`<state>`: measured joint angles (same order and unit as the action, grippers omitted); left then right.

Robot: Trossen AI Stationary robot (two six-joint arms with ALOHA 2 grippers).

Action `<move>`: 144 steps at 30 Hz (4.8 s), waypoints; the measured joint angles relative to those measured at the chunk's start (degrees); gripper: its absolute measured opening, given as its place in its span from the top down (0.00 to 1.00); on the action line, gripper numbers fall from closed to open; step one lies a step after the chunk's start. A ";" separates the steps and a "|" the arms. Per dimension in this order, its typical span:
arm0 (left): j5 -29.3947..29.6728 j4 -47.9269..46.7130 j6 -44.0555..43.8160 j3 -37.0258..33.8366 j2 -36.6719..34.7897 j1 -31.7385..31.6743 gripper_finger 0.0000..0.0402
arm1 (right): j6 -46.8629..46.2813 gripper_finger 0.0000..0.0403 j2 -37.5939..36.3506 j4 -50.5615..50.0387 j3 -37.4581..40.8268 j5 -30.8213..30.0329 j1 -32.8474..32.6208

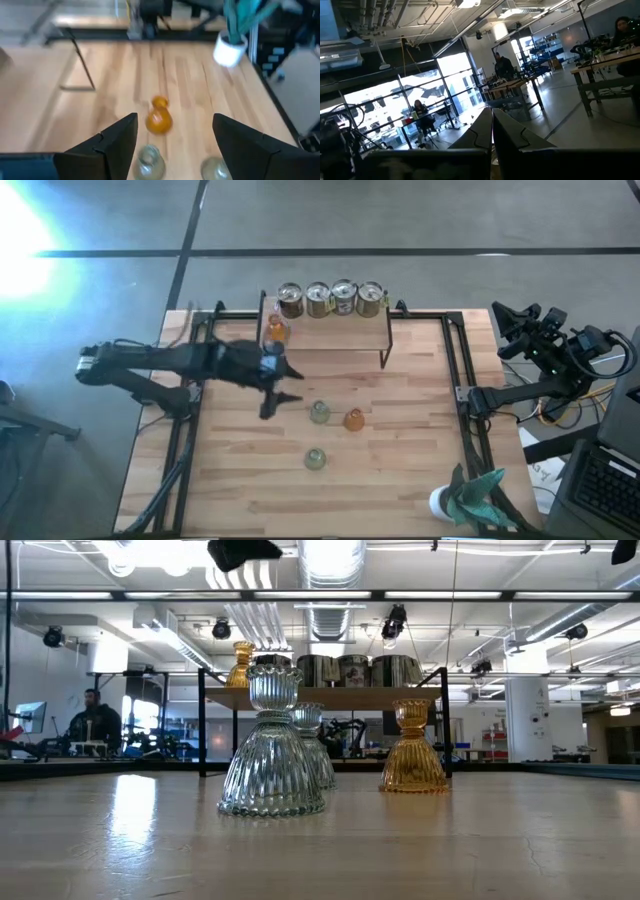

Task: Pick & Place candle stick holders
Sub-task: Put the green glass candle holder on the shelf

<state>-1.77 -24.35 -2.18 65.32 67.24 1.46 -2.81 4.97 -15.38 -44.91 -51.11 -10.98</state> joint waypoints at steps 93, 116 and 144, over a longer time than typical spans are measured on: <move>1.27 39.57 -1.17 -12.11 36.43 -0.62 0.37 | -4.17 0.98 -0.02 -5.44 0.02 1.95 0.00; 4.33 31.74 -5.74 -8.70 31.66 -0.91 0.67 | -4.13 0.98 -0.02 -5.37 0.02 1.56 0.02; 21.52 9.47 -16.13 8.98 23.24 -20.50 0.67 | -5.10 0.98 -0.02 -5.40 0.02 1.48 0.01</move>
<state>19.75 -14.88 -18.30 74.30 90.49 -19.04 -7.91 4.95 -20.78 -44.88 -49.64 -10.97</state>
